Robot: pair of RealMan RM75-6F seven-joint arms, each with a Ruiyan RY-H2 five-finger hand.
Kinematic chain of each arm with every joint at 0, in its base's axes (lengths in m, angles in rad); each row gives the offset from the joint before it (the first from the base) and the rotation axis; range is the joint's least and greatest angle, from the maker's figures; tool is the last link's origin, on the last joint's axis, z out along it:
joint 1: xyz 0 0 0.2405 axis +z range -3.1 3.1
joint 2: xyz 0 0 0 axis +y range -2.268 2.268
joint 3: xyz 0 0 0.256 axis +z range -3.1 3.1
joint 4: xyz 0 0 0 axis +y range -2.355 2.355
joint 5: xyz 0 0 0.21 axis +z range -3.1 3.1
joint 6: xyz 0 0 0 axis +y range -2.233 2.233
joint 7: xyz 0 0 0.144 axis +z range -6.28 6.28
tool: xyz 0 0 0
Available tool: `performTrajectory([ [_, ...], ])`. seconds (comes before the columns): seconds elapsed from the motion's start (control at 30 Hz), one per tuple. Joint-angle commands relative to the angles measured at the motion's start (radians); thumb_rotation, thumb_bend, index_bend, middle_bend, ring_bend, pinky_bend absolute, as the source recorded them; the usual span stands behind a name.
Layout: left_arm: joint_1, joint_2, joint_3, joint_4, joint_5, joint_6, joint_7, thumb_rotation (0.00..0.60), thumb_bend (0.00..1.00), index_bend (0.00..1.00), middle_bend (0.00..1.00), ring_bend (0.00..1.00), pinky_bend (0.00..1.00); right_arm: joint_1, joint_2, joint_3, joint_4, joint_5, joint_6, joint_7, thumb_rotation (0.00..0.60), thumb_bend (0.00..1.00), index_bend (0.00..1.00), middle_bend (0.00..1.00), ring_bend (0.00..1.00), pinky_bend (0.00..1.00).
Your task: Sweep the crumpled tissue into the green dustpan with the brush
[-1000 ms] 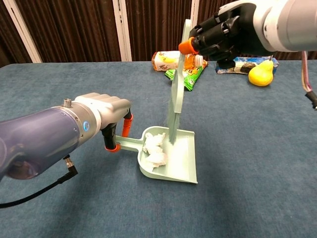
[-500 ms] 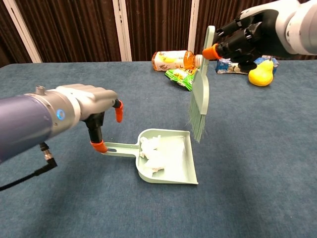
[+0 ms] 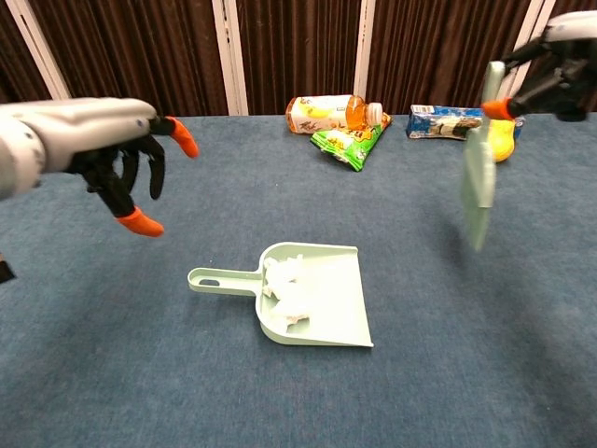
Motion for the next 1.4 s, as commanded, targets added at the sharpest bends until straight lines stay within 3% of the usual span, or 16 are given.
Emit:
performTrajectory([
  [0.03,0.093,0.112,0.064,-0.04,0.162,-0.003,-0.151,0.6,0.0,0.18,0.38,0.46,0.56,-0.033,0.014,-0.033,0.068,-0.046,0.018,-0.006,0.6,0.65,0.87,0.91,0.92,0.87],
  [0.2,0.163,0.19,0.106,-0.037,0.295,0.01,-0.264,0.6,0.0,0.13,0.21,0.27,0.36,-0.043,-0.013,-0.102,0.179,-0.159,0.105,-0.119,0.6,0.65,0.87,0.91,0.91,0.84],
  [0.3,0.205,0.222,0.133,-0.025,0.365,0.024,-0.315,0.6,0.0,0.11,0.16,0.2,0.29,-0.054,-0.027,-0.15,0.222,-0.206,0.127,-0.188,0.6,0.65,0.78,0.88,0.83,0.71],
  [0.37,0.231,0.239,0.151,-0.017,0.396,0.024,-0.347,0.6,0.0,0.1,0.13,0.18,0.25,-0.06,-0.03,-0.176,0.229,-0.209,0.113,-0.229,0.6,0.65,0.67,0.76,0.72,0.59],
  [0.4,0.24,0.246,0.158,-0.013,0.404,0.02,-0.358,0.6,0.0,0.09,0.11,0.16,0.24,-0.062,-0.03,-0.184,0.226,-0.201,0.102,-0.246,0.6,0.65,0.59,0.66,0.61,0.51],
  [0.47,0.257,0.263,0.173,-0.006,0.409,0.005,-0.371,0.6,0.0,0.07,0.05,0.09,0.17,-0.063,-0.025,-0.197,0.206,-0.173,0.067,-0.276,0.6,0.64,0.34,0.4,0.34,0.3],
  [0.57,0.281,0.28,0.192,0.008,0.418,-0.008,-0.386,0.6,0.0,0.03,0.0,0.02,0.09,-0.063,-0.016,-0.203,0.151,-0.125,0.019,-0.294,0.6,0.55,0.05,0.13,0.08,0.1],
  [0.63,0.299,0.288,0.203,0.021,0.435,-0.012,-0.398,0.6,0.0,0.01,0.0,0.0,0.07,-0.06,-0.014,-0.199,0.122,-0.107,0.0,-0.301,0.6,0.46,0.0,0.03,0.01,0.06],
  [0.77,0.335,0.297,0.223,0.048,0.476,-0.01,-0.425,0.6,0.0,0.0,0.0,0.0,0.05,-0.067,-0.01,-0.187,0.066,-0.105,-0.02,-0.267,0.6,0.36,0.0,0.0,0.0,0.04],
  [1.03,0.418,0.315,0.258,0.11,0.59,0.027,-0.505,0.6,0.0,0.0,0.0,0.0,0.04,-0.118,0.031,-0.219,0.0,-0.23,0.006,-0.213,0.6,0.31,0.0,0.0,0.0,0.05],
  [1.23,0.493,0.323,0.296,0.202,0.695,0.078,-0.577,0.6,0.0,0.0,0.0,0.0,0.03,-0.219,0.097,-0.315,0.013,-0.441,0.086,-0.161,0.6,0.31,0.0,0.0,0.0,0.05],
  [1.4,0.561,0.33,0.324,0.295,0.773,0.131,-0.643,0.6,0.0,0.0,0.0,0.0,0.0,-0.381,0.145,-0.433,0.121,-0.716,0.243,0.013,0.6,0.31,0.0,0.0,0.0,0.04],
])
